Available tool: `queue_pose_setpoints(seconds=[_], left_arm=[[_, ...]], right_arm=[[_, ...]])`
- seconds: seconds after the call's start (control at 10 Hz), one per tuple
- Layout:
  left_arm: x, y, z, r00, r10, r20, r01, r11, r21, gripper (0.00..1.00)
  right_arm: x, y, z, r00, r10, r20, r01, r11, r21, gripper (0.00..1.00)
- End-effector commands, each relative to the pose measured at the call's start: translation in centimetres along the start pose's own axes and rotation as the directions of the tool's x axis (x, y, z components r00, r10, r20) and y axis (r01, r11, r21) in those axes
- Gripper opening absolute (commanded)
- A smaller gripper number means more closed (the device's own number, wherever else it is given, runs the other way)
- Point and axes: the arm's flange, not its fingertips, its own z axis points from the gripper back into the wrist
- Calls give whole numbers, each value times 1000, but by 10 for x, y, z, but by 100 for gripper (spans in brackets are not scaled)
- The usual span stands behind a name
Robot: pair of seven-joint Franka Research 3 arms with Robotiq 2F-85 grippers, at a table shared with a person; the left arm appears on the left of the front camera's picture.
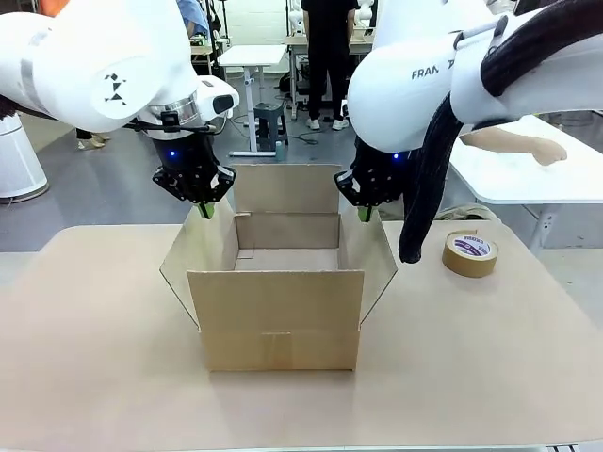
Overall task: Wrap the clocks to prevent damage.
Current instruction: Open the side flaps of the Package Box.
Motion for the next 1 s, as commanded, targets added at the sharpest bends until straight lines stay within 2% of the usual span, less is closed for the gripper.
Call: queue_pose_setpoints(seconds=[0.0,0.3,0.5,0.7,0.8,0.9], left_arm=[[10,5,-10,1000,14,12,-15,998,54,0],[6,18,-30,999,45,7,-46,988,151,0],[4,27,-39,998,60,-5,-58,980,188,0],[-3,24,-33,999,41,-30,-35,985,168,0],[4,30,-38,999,35,-24,-31,987,157,0],[4,30,-38,999,35,-24,-31,987,157,0]], right_arm=[[2,-5,-17,999,-35,22,36,998,-50,1],[-2,-15,-43,999,-35,-4,35,999,-39,1],[-4,-15,-45,999,-14,37,16,998,-53,1],[-15,-9,-32,995,11,96,-4,997,-80,1],[-3,-15,-42,1000,-7,6,7,999,-32,1],[-3,-15,-42,1000,-7,6,7,999,-32,1]])
